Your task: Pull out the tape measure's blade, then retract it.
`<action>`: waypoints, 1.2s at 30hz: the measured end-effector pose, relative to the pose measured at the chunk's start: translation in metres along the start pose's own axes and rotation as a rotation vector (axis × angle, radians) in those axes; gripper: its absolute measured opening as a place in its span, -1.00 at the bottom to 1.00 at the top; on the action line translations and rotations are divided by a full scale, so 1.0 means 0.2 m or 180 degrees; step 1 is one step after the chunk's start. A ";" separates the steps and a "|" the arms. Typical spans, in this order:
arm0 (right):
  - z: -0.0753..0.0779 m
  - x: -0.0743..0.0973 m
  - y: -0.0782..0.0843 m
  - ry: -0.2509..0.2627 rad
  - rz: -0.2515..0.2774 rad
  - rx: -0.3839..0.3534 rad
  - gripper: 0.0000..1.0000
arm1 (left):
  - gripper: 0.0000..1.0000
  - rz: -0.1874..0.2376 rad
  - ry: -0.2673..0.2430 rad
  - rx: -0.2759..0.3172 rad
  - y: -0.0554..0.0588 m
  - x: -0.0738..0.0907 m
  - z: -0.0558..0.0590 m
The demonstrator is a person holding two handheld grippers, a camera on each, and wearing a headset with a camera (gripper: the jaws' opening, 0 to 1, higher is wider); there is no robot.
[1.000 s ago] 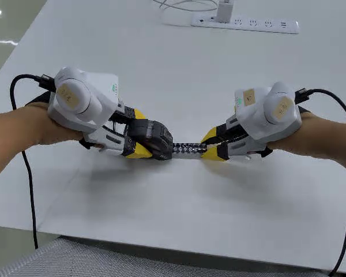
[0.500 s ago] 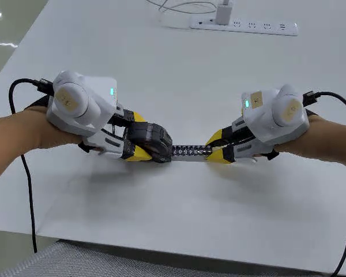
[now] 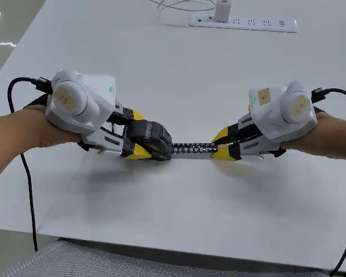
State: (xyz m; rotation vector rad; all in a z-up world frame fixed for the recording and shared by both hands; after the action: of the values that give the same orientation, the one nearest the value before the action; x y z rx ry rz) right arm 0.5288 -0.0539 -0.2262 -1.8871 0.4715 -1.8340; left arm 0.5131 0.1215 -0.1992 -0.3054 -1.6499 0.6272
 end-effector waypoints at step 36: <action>-0.01 0.08 0.11 0.0056 -0.0046 -0.0067 -0.84 | -0.43 0.0011 0.0007 0.0014 0.00 0.00 0.00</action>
State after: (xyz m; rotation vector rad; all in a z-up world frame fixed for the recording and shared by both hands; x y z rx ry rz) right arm 0.5293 -0.0814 -0.2255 -1.8945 0.4864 -1.8632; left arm 0.5132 0.1207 -0.1995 -0.3059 -1.6459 0.6329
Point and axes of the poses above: the centre of the closed fingertips' face, and the gripper's own axes: x roughly backward along the fingers, z roughly to its right, y roughly out of its underside, the point moved 5 cm from there along x, roughly backward along the fingers, and after that the axes turned 11 degrees about -z, right-handed, at the moved point
